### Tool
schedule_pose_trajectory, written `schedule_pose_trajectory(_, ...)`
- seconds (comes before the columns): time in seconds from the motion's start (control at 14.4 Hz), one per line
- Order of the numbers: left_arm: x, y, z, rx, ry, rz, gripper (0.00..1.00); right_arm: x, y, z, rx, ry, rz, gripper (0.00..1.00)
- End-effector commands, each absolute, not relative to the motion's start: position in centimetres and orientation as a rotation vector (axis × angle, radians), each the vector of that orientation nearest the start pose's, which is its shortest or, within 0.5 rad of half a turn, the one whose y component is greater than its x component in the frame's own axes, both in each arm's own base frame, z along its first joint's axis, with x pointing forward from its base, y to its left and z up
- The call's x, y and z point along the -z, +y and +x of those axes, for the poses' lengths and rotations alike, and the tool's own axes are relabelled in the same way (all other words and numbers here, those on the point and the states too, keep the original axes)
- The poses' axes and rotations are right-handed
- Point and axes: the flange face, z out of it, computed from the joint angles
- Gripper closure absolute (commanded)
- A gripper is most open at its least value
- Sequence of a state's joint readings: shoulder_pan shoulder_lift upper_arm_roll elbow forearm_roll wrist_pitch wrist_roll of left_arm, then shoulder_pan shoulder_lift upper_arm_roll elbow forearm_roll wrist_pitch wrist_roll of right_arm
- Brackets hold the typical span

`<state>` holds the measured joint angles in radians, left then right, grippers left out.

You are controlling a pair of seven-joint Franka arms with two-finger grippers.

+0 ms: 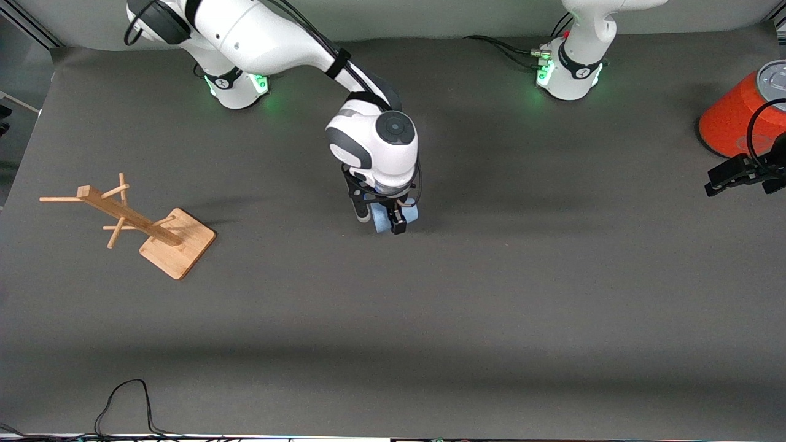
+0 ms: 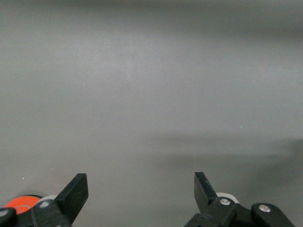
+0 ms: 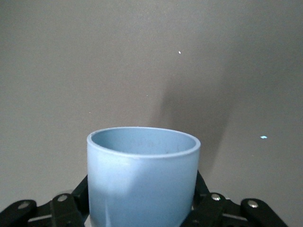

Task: Rotate and upright cup with both arms
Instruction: 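Lower the blue cup onto its side and open the right gripper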

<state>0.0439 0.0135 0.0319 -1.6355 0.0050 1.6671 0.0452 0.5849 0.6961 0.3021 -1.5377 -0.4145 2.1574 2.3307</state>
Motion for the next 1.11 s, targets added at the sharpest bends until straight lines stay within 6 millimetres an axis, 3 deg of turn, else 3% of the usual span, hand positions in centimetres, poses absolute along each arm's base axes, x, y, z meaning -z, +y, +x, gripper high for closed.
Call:
schedule_pose_trajectory(0.0,-60.0,4.1,56.7,0.035,-0.016,-3.131,0.00,-23.1,53.4,48.0,0.272,1.884,-2.540,0.21)
schedule_pose_trajectory(0.21,-59.9,4.1,56.7,0.030,-0.018,-3.132,0.00,-22.5,55.2,48.0,0.254,1.937,-2.466,0.20)
schedule_pose_trajectory(0.42,-59.9,4.1,56.7,0.030,-0.016,-3.132,0.00,-22.4,56.7,46.5,0.242,1.975,-2.429,0.18)
schedule_pose_trajectory(0.48,-59.9,4.1,56.8,0.033,-0.016,-3.131,0.00,-22.3,57.1,45.9,0.240,1.967,-2.437,0.10)
schedule_pose_trajectory(0.76,-59.4,4.2,57.1,0.028,-0.018,-3.131,0.00,-20.3,56.9,45.4,0.262,1.963,-2.474,0.00)
schedule_pose_trajectory(0.9,-59.2,4.1,57.2,0.023,-0.016,-3.131,0.00,-22.2,56.4,46.9,0.278,1.942,-2.468,0.00)
schedule_pose_trajectory(1.04,-59.3,4.1,57.2,0.025,-0.016,-3.131,0.00,-27.3,54.5,48.8,0.286,1.891,-2.539,0.00)
